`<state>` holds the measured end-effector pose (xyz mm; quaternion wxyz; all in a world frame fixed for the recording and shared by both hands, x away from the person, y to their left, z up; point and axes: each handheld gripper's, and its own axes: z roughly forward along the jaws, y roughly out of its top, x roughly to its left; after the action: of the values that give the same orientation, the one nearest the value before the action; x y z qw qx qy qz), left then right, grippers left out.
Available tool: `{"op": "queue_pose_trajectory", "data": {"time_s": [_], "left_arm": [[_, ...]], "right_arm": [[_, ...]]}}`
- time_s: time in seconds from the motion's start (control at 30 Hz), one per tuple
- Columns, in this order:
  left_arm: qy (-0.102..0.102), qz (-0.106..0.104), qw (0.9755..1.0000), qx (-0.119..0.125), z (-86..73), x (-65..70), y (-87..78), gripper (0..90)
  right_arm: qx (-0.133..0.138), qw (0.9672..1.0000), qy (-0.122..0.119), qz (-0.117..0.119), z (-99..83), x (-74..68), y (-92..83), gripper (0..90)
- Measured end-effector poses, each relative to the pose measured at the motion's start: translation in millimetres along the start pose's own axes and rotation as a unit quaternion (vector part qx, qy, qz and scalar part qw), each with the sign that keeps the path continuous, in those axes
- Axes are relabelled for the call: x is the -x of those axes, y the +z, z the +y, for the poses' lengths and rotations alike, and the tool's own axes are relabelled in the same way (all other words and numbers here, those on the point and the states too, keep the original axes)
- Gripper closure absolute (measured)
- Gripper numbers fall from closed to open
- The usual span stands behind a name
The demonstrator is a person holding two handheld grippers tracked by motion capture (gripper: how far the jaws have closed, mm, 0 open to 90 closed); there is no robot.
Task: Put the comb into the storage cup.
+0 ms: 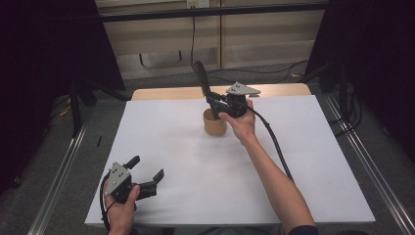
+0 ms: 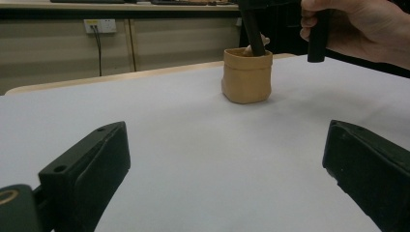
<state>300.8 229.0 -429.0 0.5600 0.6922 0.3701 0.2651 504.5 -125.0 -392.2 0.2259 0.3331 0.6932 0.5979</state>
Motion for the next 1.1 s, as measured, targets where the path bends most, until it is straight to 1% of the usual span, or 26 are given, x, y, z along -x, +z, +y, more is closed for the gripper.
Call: {"op": "queue_pose_trajectory", "data": {"time_s": [0.13,0.23,0.27,0.3,0.37,0.5,0.6,0.7,0.8,0.9,0.97,1.1], "left_arm": [[-0.001,0.000,1.0000,-0.001,-0.2,-0.2,0.2,3.1],[-0.002,-0.003,1.0000,-0.003,-0.2,0.0,-0.1,3.1],[-0.001,-0.004,1.0000,-0.002,-0.1,0.6,-0.2,3.1],[-0.001,-0.004,1.0000,-0.001,0.0,1.4,-0.1,3.1],[0.003,-0.006,1.0000,-0.004,0.2,1.2,0.0,3.1],[-0.004,-0.003,1.0000,-0.003,-0.6,0.8,1.0,3.1],[0.000,-0.004,1.0000,-0.005,-0.4,0.9,1.1,3.1],[-0.001,-0.004,1.0000,-0.006,-0.8,1.5,1.5,3.1],[-0.001,-0.003,1.0000,-0.006,-0.8,1.4,1.7,3.1],[-0.002,-0.004,1.0000,-0.007,-0.9,1.6,1.8,3.1],[0.003,-0.005,0.9999,-0.010,-0.8,1.4,1.7,3.1],[0.002,-0.005,1.0000,-0.008,-0.5,2.0,1.9,3.1]], "right_arm": [[-0.001,1.0000,-0.002,0.001,-2.9,-0.3,1.5,72.4],[-0.007,1.0000,-0.004,0.004,-5.7,-1.0,2.2,72.4],[-0.009,0.9999,-0.005,0.002,-6.4,-0.9,2.0,72.4],[-0.006,1.0000,0.000,0.001,-6.9,-0.9,1.7,72.4],[-0.005,1.0000,0.000,0.000,-7.9,-0.6,0.9,72.3],[-0.008,1.0000,-0.001,-0.003,-10.7,0.3,-3.3,72.4],[-0.011,0.9999,0.001,-0.007,-14.0,2.8,-6.3,72.4],[-0.013,0.9999,0.002,-0.008,-16.3,3.7,-7.8,72.4],[-0.017,0.9998,0.000,-0.008,-18.5,3.7,-8.4,72.5],[-0.015,0.9999,0.000,-0.009,-20.1,2.3,-9.1,72.5],[-0.014,0.9999,0.000,-0.009,-21.2,1.4,-9.9,72.5],[-0.023,0.9996,-0.002,-0.015,-23.9,0.7,-11.6,72.5]]}}
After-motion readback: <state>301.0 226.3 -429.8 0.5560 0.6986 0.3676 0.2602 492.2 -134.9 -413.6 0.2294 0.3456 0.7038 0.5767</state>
